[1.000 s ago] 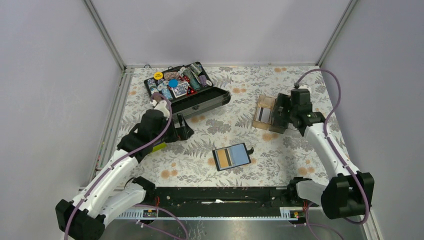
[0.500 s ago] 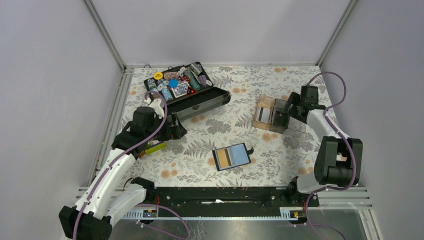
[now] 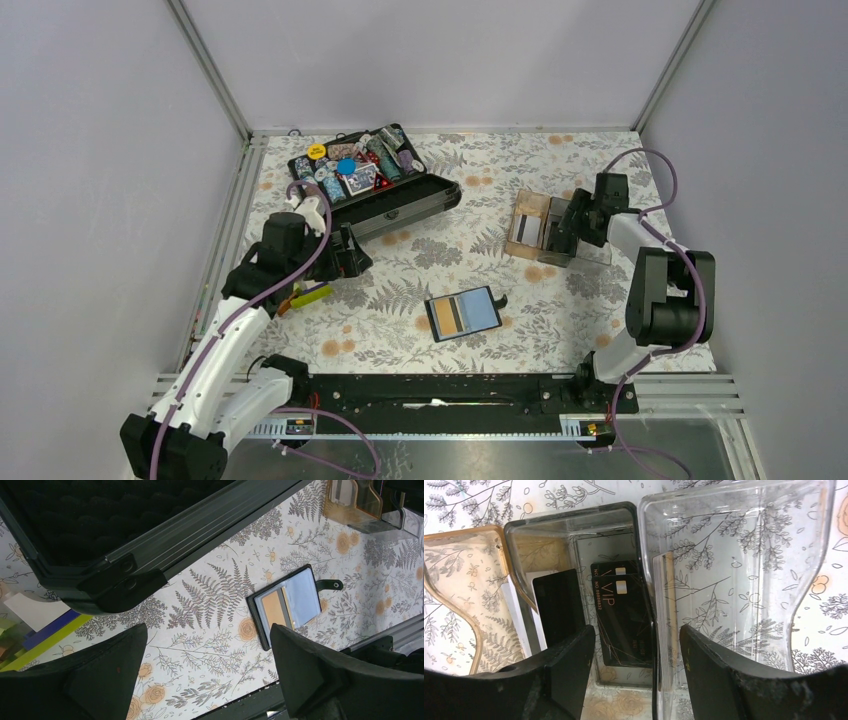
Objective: Put the credit cards into the card holder
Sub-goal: Pick up the credit card from the storage box.
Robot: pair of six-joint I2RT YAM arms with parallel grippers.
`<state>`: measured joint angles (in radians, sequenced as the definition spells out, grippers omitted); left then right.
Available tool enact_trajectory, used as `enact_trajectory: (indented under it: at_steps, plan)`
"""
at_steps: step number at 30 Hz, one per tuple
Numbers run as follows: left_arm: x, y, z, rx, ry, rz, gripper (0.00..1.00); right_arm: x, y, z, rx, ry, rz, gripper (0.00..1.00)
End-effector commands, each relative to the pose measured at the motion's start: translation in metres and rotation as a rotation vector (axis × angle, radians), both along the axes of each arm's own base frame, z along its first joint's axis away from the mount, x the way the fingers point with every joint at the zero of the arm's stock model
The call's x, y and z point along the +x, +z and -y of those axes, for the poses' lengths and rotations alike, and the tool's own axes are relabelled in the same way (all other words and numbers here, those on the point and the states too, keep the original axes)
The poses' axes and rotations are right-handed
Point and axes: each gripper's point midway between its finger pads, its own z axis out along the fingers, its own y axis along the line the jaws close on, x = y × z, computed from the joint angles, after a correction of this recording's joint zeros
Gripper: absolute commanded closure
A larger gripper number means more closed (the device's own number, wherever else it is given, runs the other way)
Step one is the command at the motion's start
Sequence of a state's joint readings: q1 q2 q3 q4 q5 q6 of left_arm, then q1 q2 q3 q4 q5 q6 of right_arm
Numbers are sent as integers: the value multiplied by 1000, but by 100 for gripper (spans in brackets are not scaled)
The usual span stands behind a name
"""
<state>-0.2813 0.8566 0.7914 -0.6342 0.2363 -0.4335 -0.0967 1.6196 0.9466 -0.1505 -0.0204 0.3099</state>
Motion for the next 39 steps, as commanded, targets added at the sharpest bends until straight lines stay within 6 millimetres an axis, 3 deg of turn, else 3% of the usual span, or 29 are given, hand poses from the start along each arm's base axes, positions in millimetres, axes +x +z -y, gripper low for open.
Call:
enact_trajectory:
  at_steps: [1, 9, 18, 32, 39]
  plan:
    - [6, 12, 1, -19, -11, 58, 1, 22, 23, -5, 27, 34, 86, 31]
    - [7, 11, -1, -27, -2, 57, 1, 20, 45, -8, 29, 48, 141, 32]
    - [7, 9, 0, -35, -4, 47, 1, 19, 48, -7, 23, 46, 149, 34]
    - [6, 5, 2, -48, -16, 27, 1, 14, 51, -3, 4, 29, 154, 50]
    - [6, 4, 3, -53, -20, 23, 1, 14, 49, -3, 2, 27, 150, 67]
